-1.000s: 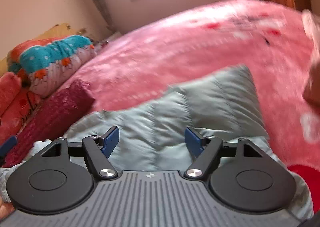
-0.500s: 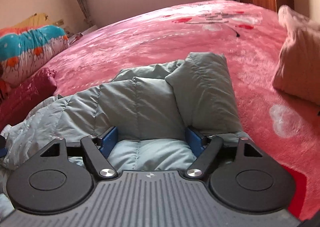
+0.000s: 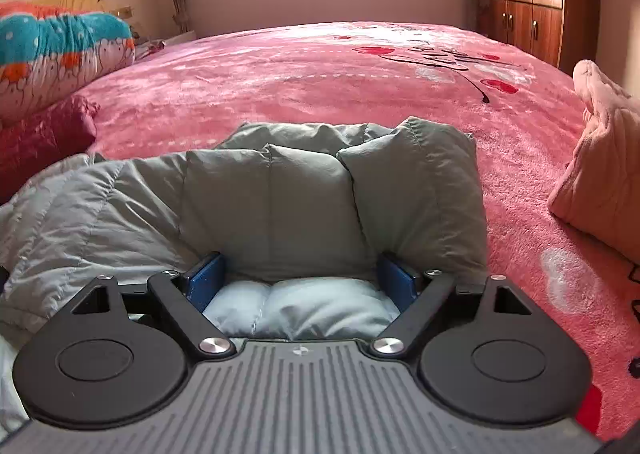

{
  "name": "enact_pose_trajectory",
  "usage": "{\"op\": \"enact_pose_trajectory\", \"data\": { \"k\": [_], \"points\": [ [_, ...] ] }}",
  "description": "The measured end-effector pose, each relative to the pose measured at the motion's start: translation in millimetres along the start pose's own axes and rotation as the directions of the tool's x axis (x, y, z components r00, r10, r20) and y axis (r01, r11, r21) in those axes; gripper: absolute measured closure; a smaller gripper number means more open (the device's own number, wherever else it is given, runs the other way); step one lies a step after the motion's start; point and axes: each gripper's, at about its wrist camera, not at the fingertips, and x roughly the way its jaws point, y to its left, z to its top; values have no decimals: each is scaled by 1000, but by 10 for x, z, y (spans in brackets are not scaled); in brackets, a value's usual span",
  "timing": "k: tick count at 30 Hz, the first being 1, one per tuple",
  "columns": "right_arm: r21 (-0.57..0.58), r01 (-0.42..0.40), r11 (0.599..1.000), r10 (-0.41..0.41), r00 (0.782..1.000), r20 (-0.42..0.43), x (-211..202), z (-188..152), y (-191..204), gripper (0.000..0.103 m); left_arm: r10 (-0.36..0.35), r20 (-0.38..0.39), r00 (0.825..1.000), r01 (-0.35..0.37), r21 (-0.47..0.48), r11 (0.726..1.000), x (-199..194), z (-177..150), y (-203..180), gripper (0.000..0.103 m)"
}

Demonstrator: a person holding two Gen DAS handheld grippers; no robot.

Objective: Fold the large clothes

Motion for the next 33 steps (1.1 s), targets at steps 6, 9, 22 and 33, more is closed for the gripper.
{"op": "enact_pose_trajectory", "data": {
  "k": [6, 9, 22, 33],
  "points": [
    [-31, 24, 999, -24, 1000, 4, 52, -15, 80, 0, 33, 8, 999, -33, 48, 998, 66, -50, -79, 11],
    [-19, 15, 1000, -15, 1000, 0, 17, -13, 63, 0, 45, 31, 999, -46, 50, 998, -19, -48, -110, 12],
    [23, 105, 994, -107, 983, 148, -1361, -320, 5, 0, 318, 320, 893, -275, -172, 946, -1001, -125, 147, 12],
    [144, 44, 989, -46, 999, 12, -1685, -626, -186, 0, 515, 181, 838, -306, -624, 719, -1623, -397, 1196, 12]
  ]
}}
